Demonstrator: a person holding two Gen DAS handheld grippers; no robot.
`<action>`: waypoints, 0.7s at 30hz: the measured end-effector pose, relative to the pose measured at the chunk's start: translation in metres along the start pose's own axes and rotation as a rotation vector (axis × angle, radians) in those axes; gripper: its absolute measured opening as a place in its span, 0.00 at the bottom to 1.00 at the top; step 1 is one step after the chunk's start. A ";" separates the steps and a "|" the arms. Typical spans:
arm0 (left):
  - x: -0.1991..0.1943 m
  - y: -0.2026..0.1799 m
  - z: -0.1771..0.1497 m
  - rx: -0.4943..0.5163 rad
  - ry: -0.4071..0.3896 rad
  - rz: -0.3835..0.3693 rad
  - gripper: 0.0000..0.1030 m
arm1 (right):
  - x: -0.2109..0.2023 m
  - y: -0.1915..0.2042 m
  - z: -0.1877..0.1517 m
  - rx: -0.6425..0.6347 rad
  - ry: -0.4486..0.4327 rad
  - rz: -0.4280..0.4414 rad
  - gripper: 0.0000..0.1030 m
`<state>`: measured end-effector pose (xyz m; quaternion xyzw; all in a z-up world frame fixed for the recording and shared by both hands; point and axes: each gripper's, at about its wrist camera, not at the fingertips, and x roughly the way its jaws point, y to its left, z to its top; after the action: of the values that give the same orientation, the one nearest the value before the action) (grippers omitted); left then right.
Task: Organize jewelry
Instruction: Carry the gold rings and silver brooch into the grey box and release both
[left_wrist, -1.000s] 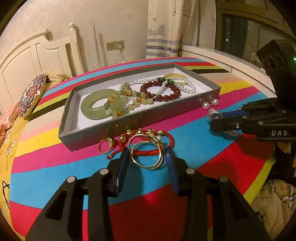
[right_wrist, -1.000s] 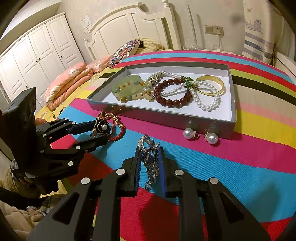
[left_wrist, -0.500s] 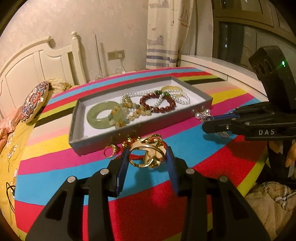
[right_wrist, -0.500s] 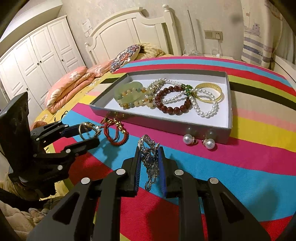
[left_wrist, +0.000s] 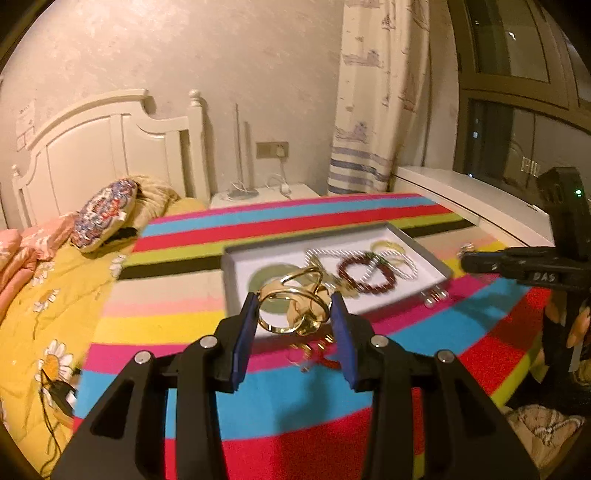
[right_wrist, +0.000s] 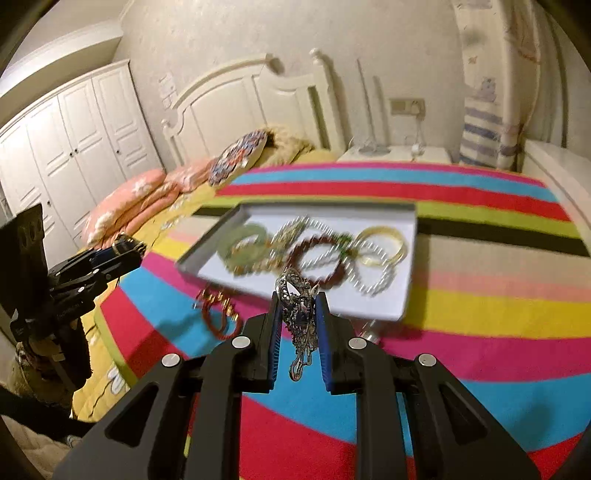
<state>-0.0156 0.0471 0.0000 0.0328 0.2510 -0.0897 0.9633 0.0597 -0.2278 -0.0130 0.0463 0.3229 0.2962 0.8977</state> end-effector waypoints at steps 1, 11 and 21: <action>0.000 0.003 0.006 0.002 -0.007 0.006 0.38 | -0.003 -0.003 0.007 0.003 -0.016 -0.004 0.19; 0.012 0.016 0.051 0.031 -0.041 0.029 0.38 | -0.001 -0.007 0.055 -0.028 -0.077 -0.024 0.19; 0.085 0.010 0.057 0.059 0.062 0.041 0.38 | 0.053 0.001 0.061 -0.022 0.027 0.012 0.19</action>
<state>0.0863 0.0378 0.0086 0.0691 0.2774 -0.0760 0.9553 0.1290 -0.1905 0.0056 0.0344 0.3316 0.3055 0.8920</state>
